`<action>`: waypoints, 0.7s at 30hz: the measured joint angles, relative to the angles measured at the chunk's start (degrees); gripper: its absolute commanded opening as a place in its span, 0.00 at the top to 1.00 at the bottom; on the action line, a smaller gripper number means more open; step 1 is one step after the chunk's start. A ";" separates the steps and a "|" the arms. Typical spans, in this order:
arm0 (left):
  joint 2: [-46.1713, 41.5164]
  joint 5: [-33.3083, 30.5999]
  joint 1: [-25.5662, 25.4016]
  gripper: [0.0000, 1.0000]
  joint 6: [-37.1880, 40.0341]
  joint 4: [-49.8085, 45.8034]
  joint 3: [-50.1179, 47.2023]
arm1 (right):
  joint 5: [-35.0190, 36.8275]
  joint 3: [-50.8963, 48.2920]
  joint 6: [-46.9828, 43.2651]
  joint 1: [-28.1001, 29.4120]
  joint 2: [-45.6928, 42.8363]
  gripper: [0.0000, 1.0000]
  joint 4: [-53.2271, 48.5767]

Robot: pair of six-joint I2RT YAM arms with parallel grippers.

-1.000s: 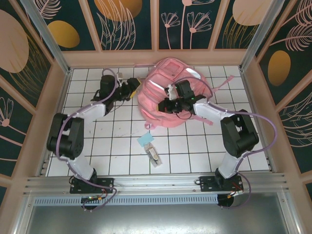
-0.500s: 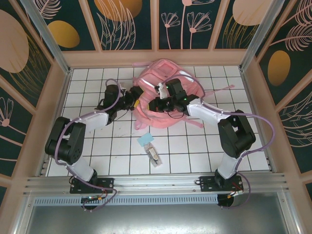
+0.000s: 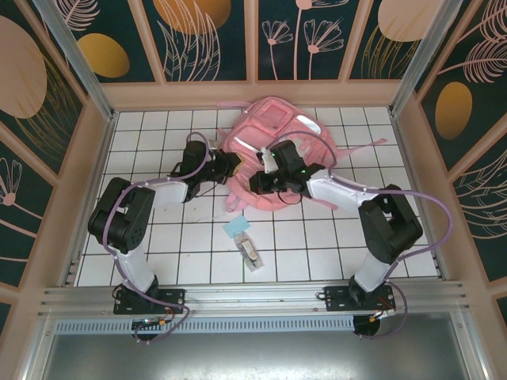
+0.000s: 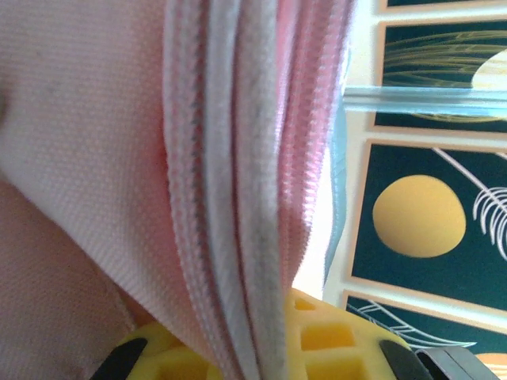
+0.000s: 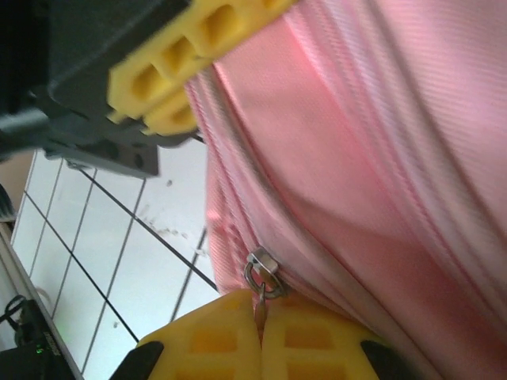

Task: Pack the student bag

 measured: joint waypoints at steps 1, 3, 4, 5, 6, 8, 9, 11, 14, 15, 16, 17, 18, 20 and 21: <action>0.00 0.17 0.02 1.00 0.48 -0.83 0.39 | -0.02 -1.20 -0.35 -0.74 -1.20 1.00 -0.61; 0.00 0.35 0.48 1.00 1.44 -1.97 1.31 | -0.11 -4.20 -1.09 -3.65 -4.44 1.00 -3.67; 0.00 0.55 0.70 1.00 1.75 -2.27 1.60 | -0.22 -5.11 -1.66 -5.14 -5.62 1.00 -5.25; 0.00 0.74 0.76 1.00 2.01 -2.54 1.90 | -0.37 -5.51 -2.21 -6.43 -6.40 1.00 -6.67; 0.00 0.74 0.76 1.00 2.21 -2.67 2.12 | -0.37 -5.53 -2.82 -7.48 -6.88 1.00 -8.15; -0.09 0.74 1.22 1.00 2.51 -2.82 2.34 | 1.40 -5.46 -4.13 -8.94 -7.32 1.00 -10.88; -0.20 0.96 1.66 1.00 2.73 -3.04 2.34 | 3.23 -5.29 -5.20 -9.66 -7.30 1.00 -12.28; -0.31 1.77 2.14 1.00 3.15 -3.91 2.54 | 7.72 -4.02 -7.54 -10.29 -6.86 1.00 -14.38; -0.33 2.34 2.40 1.00 4.90 -6.21 4.09 | 16.46 0.00 -11.58 -10.78 -4.70 1.00 -17.62; -0.33 2.51 2.51 1.00 5.49 -6.95 4.76 | 19.34 1.38 -13.00 -11.19 -3.52 1.00 -18.18; -0.35 2.78 2.69 1.00 6.03 -7.54 5.27 | 22.05 2.60 -14.47 -11.78 -2.21 1.00 -18.56; -0.37 3.10 2.82 1.00 6.51 -8.17 5.77 | 24.55 3.85 -16.13 -12.44 -0.74 1.00 -18.80; -0.37 3.37 2.84 1.00 6.97 -8.61 6.10 | 26.32 5.11 -17.94 -12.94 0.74 1.00 -19.04; -0.37 3.37 2.82 1.00 7.65 -9.14 6.45 | 28.92 7.26 -21.05 -13.27 3.08 1.00 -18.97; -0.37 3.28 2.82 1.00 7.85 -9.42 6.62 | 30.03 8.48 -22.91 -13.42 4.39 1.00 -18.73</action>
